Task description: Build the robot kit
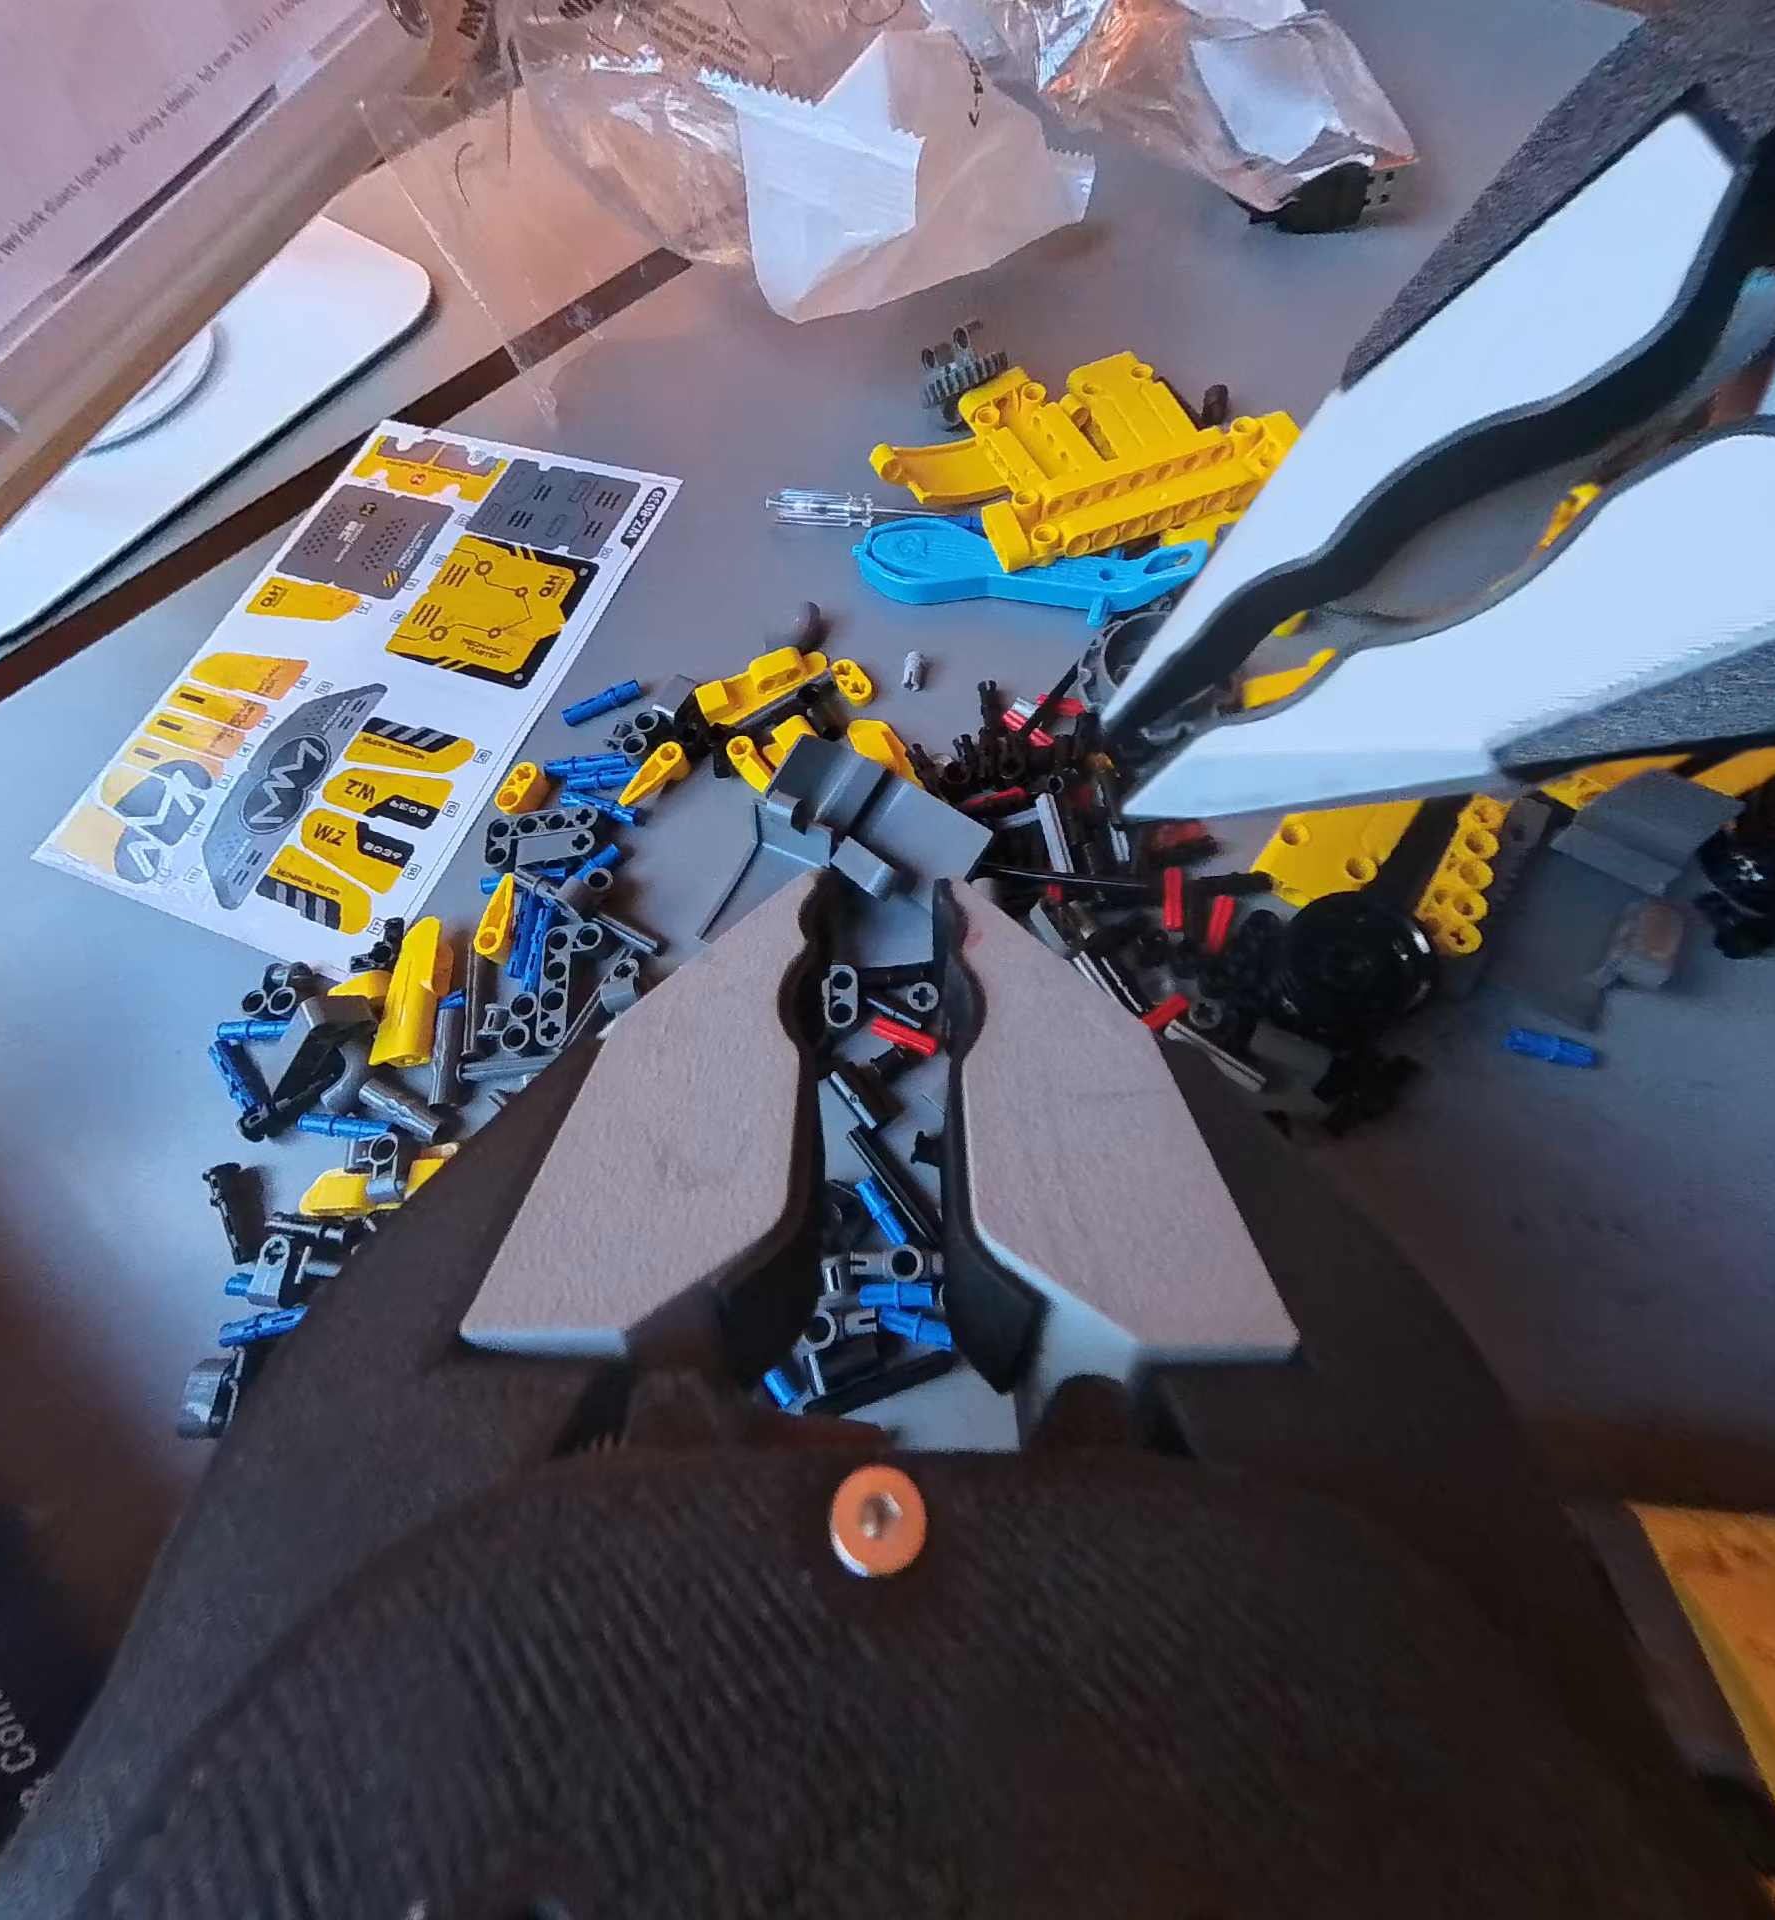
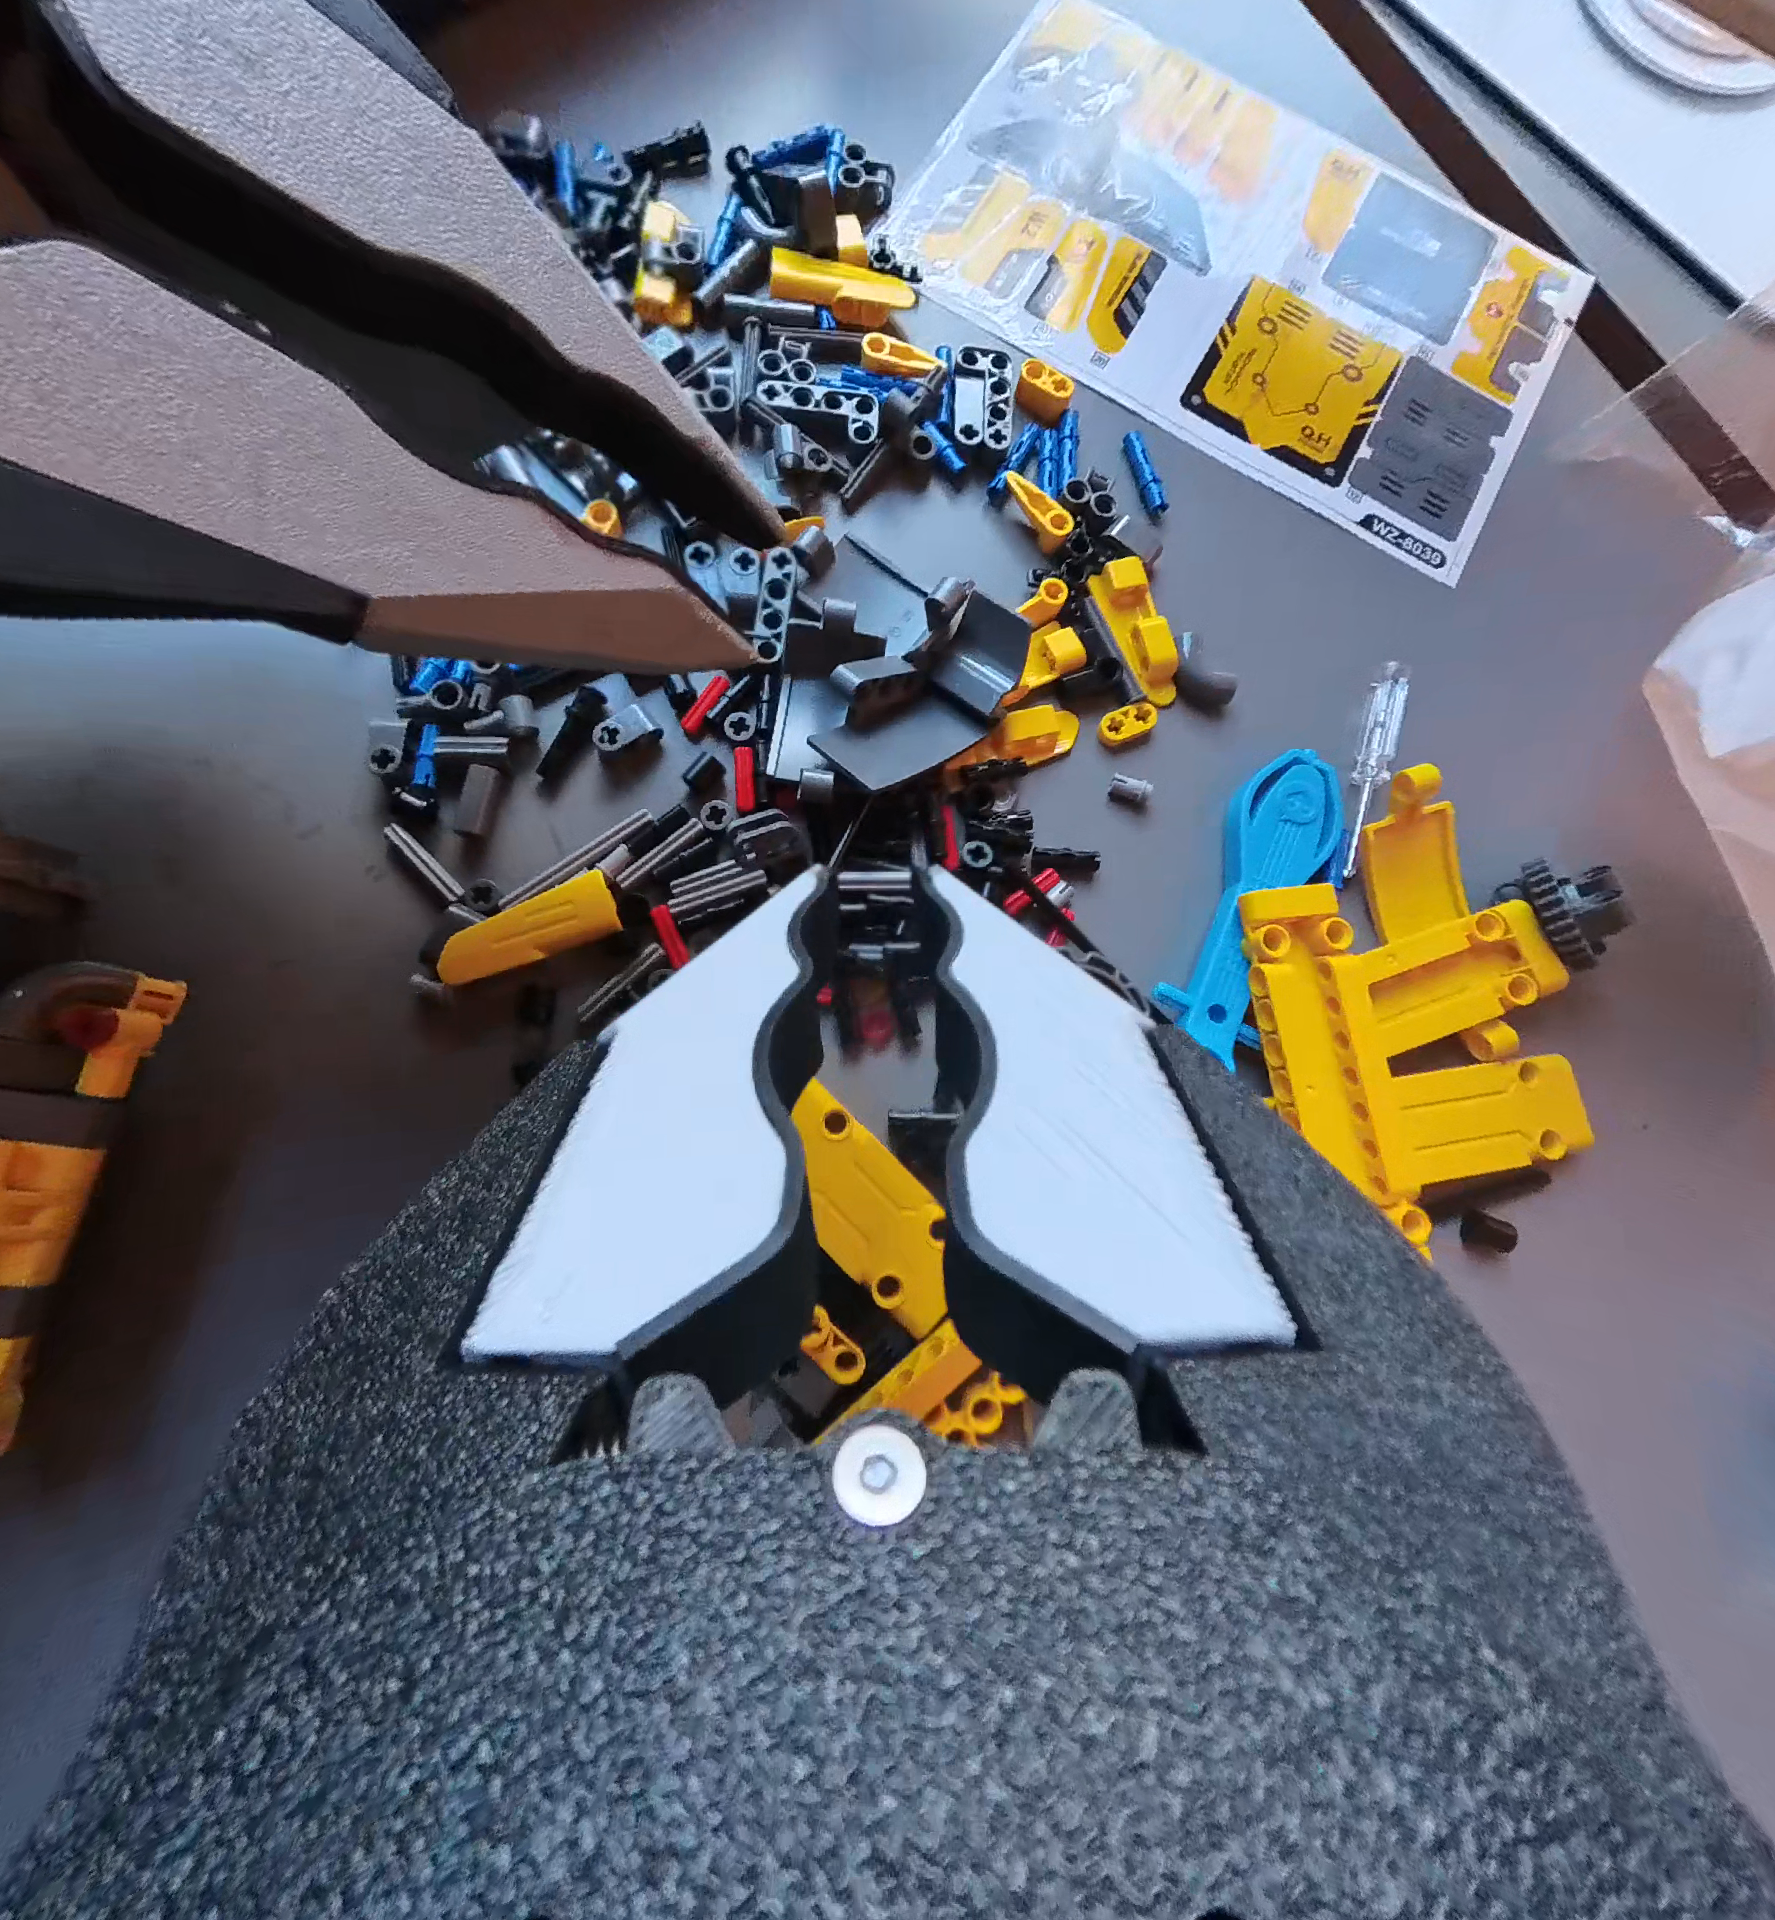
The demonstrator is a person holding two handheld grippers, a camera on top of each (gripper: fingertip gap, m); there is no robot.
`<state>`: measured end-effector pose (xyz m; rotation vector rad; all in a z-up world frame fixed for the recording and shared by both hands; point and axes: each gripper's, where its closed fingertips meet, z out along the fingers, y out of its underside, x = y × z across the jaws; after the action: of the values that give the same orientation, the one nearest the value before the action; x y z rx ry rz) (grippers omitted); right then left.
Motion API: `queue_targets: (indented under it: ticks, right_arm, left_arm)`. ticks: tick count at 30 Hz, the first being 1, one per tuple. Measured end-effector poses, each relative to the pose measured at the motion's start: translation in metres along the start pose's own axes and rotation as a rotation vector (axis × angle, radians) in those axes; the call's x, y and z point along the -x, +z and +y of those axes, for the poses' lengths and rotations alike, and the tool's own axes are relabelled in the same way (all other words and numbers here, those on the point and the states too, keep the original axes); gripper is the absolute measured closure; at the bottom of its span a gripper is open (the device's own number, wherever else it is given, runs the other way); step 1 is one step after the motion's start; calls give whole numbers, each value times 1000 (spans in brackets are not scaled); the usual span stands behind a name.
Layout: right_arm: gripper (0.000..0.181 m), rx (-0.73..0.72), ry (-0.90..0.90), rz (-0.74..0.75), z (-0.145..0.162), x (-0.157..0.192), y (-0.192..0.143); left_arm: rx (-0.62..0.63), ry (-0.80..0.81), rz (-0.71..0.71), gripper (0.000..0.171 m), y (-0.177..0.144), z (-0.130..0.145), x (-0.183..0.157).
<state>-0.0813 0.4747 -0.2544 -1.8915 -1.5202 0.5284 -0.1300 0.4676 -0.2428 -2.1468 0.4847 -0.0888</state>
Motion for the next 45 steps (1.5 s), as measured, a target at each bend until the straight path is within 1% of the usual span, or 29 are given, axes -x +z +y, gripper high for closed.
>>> queue_targets:
  ticks: [5, 8, 11, 14, 16, 18, 22, 26, 28, 30, 34, 37, 40, 42, 45]
  right_arm:
    - [167, 13, -44, 24, 2, -3, 3]
    - [167, -21, -15, -11, 0, 0, 1]
    - [167, -6, -26, -35, 6, 2, 0]
    - [168, -9, -103, -76, 7, 14, -4]
    - [168, -18, -112, -111, 5, 22, -4]
    - [168, 8, -123, -130, 10, 27, 1]
    - [167, 91, -141, -101, 27, 23, 11]
    - [169, 116, -121, -89, 32, 17, 9]
    - [170, 130, -127, -53, 35, 9, 6]
    - [170, 107, -114, -41, 32, 5, 2]
    - [170, 9, -64, -68, 15, 8, -2]
    - [170, -7, -65, -108, 13, 18, 0]
    - [170, 34, -90, -124, 18, 26, 9]
    - [170, 57, -106, -106, 21, 26, 12]
    - [171, 11, -108, -99, 12, 27, 7]
  left_arm:
    - [16, 8, 7, 151, 3, 4, -3]
    - [32, 5, 14, 148, 5, 7, -4]
    - [37, 6, 17, 145, 6, 8, -5]
    - [48, 6, 22, 138, 6, 10, -7]
    - [52, 2, 15, 132, 7, 11, -7]
    - [62, 0, 16, 131, 9, 13, -7]
    - [92, 0, -8, 129, 12, 20, -1]
    - [151, 12, -75, 131, 18, 33, 13]
    - [171, 5, -56, 131, 20, 38, 11]
    - [196, -1, -28, 131, 20, 41, 6]
    - [169, -1, 10, 132, 18, 35, -6]
    - [128, -5, 19, 133, 15, 26, -10]
    - [97, -10, -21, 133, 11, 19, 2]
    - [66, -57, -47, 134, 7, 13, 15]
    - [8, -116, -101, 134, -2, 2, 39]
